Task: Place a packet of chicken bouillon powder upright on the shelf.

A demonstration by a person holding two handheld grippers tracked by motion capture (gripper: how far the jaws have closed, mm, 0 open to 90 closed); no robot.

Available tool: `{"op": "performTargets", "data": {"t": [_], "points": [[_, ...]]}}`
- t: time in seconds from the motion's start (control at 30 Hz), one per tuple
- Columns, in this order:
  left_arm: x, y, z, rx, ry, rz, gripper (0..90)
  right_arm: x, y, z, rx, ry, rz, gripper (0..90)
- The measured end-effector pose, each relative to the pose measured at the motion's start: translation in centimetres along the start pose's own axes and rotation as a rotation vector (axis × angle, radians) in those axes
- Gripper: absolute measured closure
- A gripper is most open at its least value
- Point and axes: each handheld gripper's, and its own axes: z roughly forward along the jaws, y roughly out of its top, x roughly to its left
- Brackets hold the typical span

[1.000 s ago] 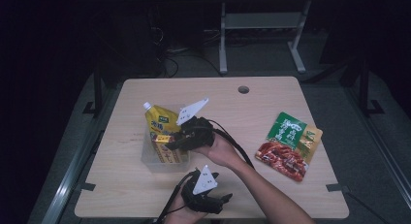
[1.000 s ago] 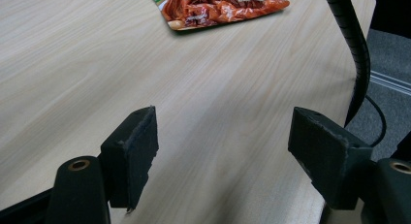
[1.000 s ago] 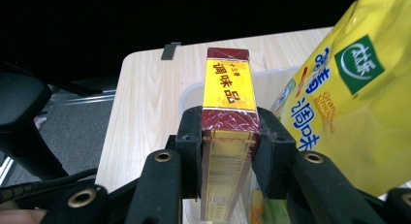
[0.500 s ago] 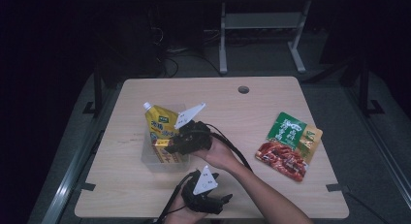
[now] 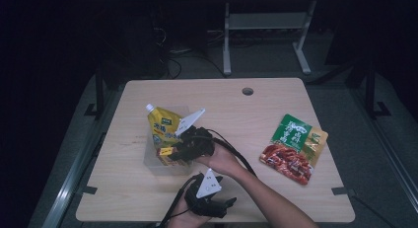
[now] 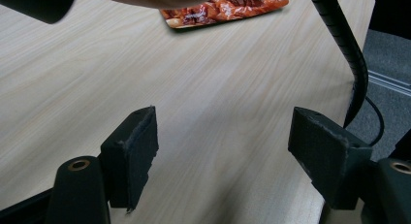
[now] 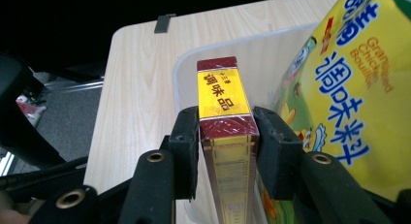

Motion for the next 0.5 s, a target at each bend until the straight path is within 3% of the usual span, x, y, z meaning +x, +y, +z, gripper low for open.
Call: {"op": "performTargets", "data": {"t": [0.5], "points": [[-0.3,-0.1,0.4,0.010,-0.007,-0.006,24.5,0.2,-0.6,-1.5,-0.029,-0.019,0.019,56.9]]}}
